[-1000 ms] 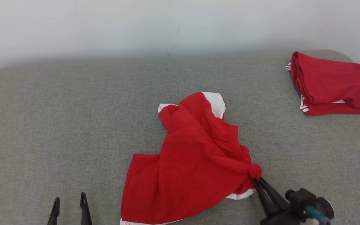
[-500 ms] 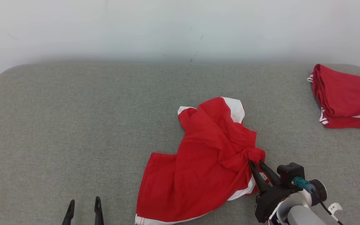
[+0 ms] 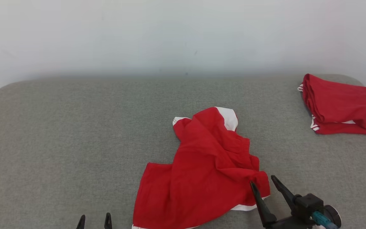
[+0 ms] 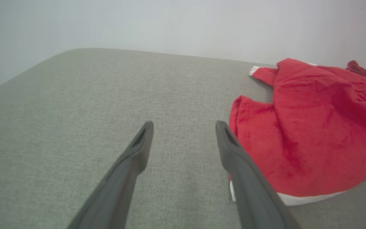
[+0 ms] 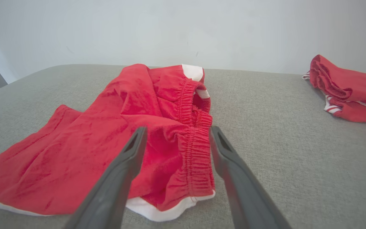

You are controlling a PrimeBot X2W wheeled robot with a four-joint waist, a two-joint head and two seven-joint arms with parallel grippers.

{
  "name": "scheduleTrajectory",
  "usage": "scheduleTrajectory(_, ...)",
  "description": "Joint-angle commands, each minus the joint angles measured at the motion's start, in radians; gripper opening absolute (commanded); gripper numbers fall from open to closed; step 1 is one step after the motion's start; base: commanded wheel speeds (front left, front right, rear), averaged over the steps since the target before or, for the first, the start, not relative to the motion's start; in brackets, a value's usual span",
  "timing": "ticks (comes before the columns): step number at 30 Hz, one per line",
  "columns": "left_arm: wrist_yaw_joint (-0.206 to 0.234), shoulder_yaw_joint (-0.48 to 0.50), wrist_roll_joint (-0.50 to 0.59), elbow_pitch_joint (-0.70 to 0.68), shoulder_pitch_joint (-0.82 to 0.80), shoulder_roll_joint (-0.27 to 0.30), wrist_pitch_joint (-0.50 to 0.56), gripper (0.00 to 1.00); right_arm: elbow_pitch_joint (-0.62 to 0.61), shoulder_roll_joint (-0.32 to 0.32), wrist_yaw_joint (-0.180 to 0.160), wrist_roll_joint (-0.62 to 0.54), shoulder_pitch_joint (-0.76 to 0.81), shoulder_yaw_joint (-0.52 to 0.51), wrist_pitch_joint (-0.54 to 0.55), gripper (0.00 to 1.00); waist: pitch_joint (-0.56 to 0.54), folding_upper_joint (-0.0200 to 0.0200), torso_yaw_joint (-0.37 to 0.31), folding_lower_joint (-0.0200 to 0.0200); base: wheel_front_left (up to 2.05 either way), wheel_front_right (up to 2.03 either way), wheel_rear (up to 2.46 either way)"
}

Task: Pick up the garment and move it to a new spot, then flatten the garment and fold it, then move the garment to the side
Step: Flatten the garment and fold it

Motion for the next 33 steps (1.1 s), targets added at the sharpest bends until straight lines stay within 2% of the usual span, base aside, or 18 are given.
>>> scheduleTrajectory(1,-0.005,-0.003,0.009,0.0,0.013,0.0,-0.003,1.0,-0.033,-0.01,0.001,-0.002,0.028,0.003,0.0,1.0,0.002,0.0,-0.021,0.0001,0.0,0.0,0.0)
scheduleTrajectory(5,-0.017,-0.013,0.023,0.007,0.018,0.0,-0.003,1.0,-0.104,-0.026,0.001,0.003,0.089,0.002,0.0,1.0,0.008,0.0,-0.038,0.0001,0.0,0.0,0.0)
scheduleTrajectory(8,-0.042,-0.034,0.055,0.021,0.026,-0.001,-0.003,1.0,-0.114,-0.045,0.001,-0.003,0.124,-0.003,0.0,1.0,0.012,0.0,-0.046,0.0001,0.0,0.0,0.0)
scheduleTrajectory(14,-0.087,-0.093,0.112,0.087,0.038,0.026,-0.003,1.0,-0.062,-0.092,0.001,-0.034,0.105,0.017,0.0,1.0,0.03,0.0,-0.056,0.0001,0.0,0.0,0.0)
scheduleTrajectory(19,-0.091,-0.088,0.103,0.145,0.004,0.03,-0.003,1.0,-0.012,-0.11,0.001,-0.039,0.062,0.041,0.0,1.0,0.039,0.0,-0.055,0.0001,0.0,0.0,0.0)
scheduleTrajectory(27,-0.095,-0.119,0.098,0.218,-0.058,0.036,-0.003,1.0,0.066,-0.155,0.001,-0.017,-0.02,0.16,0.0,1.0,0.047,0.0,-0.052,0.0001,0.0,0.0,0.0)
scheduleTrajectory(33,-0.094,-0.183,0.062,0.277,-0.116,0.061,-0.003,1.0,0.115,-0.203,0.001,0.026,-0.096,0.271,0.0,1.0,0.067,0.0,-0.048,0.0001,0.0,0.0,0.0)
